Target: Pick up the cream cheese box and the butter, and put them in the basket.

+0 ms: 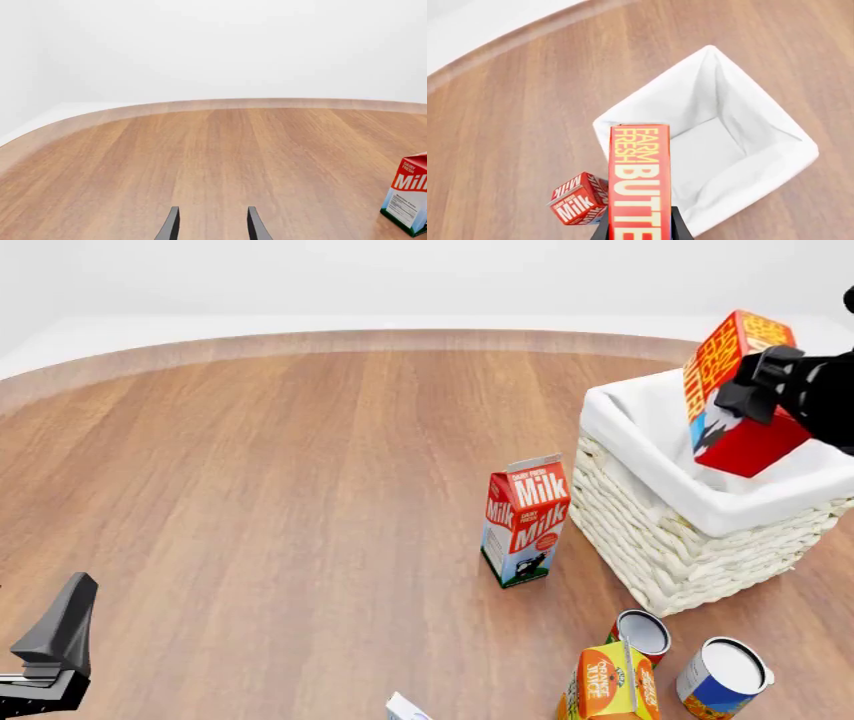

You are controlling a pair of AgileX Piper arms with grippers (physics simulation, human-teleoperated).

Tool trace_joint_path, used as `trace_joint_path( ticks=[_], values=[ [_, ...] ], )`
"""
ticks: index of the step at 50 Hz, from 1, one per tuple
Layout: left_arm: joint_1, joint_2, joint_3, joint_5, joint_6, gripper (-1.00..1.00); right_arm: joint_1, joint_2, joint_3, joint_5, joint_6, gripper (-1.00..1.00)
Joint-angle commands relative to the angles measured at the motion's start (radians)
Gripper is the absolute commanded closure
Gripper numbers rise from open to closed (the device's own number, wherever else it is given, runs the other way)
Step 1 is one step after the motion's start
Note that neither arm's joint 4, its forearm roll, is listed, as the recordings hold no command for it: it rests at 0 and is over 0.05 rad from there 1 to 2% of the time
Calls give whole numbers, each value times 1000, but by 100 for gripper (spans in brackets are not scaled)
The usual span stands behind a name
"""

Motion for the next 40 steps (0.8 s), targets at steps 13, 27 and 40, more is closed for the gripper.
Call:
trace_joint_path(
  ticks=[13, 27, 40],
  values=[
    [0, 0, 0, 0, 0, -100, -34, 11, 7, -33, 12, 100],
    [0, 0, 0, 0, 0, -100, -35, 29, 21, -61, 8, 100],
    [0, 0, 0, 0, 0, -100, -43, 55, 21, -82, 12, 100]
  ],
)
